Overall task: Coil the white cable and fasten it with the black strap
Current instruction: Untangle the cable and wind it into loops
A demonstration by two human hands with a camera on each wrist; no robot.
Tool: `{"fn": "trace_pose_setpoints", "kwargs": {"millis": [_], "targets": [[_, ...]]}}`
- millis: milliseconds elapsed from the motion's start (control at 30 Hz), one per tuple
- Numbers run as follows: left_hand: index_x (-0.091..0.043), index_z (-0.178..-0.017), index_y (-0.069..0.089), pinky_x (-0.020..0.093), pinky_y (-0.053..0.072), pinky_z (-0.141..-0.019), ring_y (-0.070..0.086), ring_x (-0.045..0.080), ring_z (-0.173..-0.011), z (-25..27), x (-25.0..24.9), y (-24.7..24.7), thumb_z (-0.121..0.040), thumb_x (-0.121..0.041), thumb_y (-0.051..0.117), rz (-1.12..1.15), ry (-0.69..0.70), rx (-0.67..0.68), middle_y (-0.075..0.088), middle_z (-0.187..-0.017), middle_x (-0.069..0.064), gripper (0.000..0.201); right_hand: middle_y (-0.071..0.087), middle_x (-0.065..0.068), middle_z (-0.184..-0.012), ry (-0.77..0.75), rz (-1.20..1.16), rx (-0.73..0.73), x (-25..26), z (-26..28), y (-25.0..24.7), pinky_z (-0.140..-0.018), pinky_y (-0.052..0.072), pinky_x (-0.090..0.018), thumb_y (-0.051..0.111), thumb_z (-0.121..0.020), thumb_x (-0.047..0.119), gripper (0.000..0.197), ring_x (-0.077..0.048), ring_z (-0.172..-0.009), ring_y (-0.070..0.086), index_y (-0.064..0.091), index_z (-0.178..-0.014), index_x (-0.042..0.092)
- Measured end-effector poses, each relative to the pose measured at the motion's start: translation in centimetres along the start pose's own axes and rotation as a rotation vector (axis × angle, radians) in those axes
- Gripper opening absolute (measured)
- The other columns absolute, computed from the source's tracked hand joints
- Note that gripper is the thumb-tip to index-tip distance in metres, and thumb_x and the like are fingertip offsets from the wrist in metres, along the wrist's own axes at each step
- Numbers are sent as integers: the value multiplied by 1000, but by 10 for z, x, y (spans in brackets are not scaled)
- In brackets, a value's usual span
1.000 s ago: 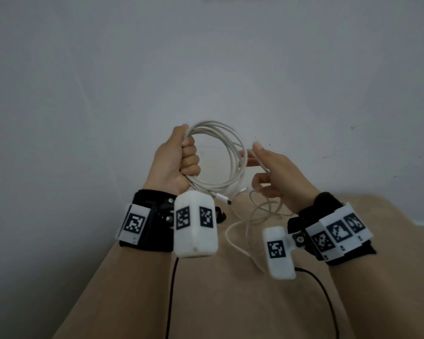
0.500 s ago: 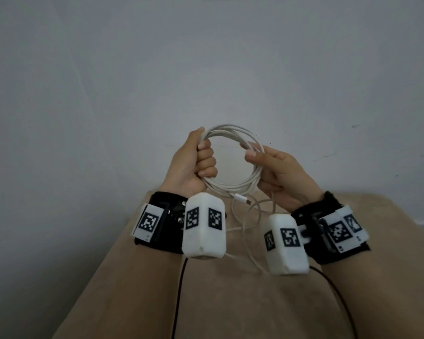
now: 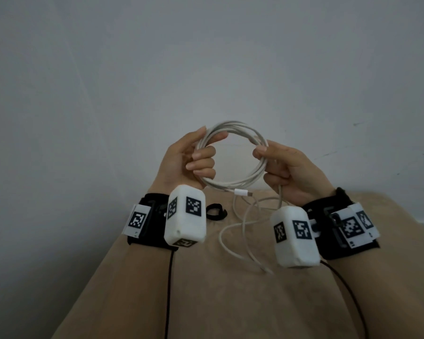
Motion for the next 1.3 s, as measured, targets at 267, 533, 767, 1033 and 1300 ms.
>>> {"fn": "trace_pose_setpoints", "kwargs": {"millis": [267,533,767,1033,1300], "targets": [[-7,-89,72,11,20,-31,28,3,-25,-4,4,-6,-84,-17,49,-5,55,-136,30,-39,-10,26,53,1,-77,-31,49,-26,0,-1,-5,-33,18,-12,57,-86,12,36,-2,-33,25,57,-116,-7],[-8,-83,58,15,31,-42,35,4,-38,1,-2,-15,-94,-12,47,-313,69,-294,33,-45,-8,16,32,-15,-79,-120,333,-82,8,2,-8,-35,21,-13,52,-95,10,35,-2,-39,21,53,-114,-19],[-5,-83,65,16,29,-41,35,6,-40,7,10,-15,-82,-34,61,-700,-153,-255,39,-48,-6,29,38,13,-42,-87,742,51,5,10,14,-39,21,-17,57,-93,9,22,-5,-40,24,69,-75,14],[-16,-67,58,16,15,-37,18,5,-39,1,23,-8,-90,-58,48,-1079,-261,-241,28,-47,-10,48,40,11,-44,-136,1007,125,-2,9,26,-40,25,-10,59,-92,13,19,-5,-36,29,71,-80,5],[-22,-63,33,14,9,-34,13,2,-34,2,-1,-12,-97,-47,41,-700,-28,-276,21,-45,-11,43,60,21,-57,-204,725,-134,20,9,-2,-41,32,-12,66,-87,25,20,1,-38,43,72,-104,15]]}}
Point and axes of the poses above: each hand's wrist, its own z-axis away from the middle knuckle, its own y-axis out of the palm, x = y × z, the point moved 8 cm from there along -z, towards the middle knuckle
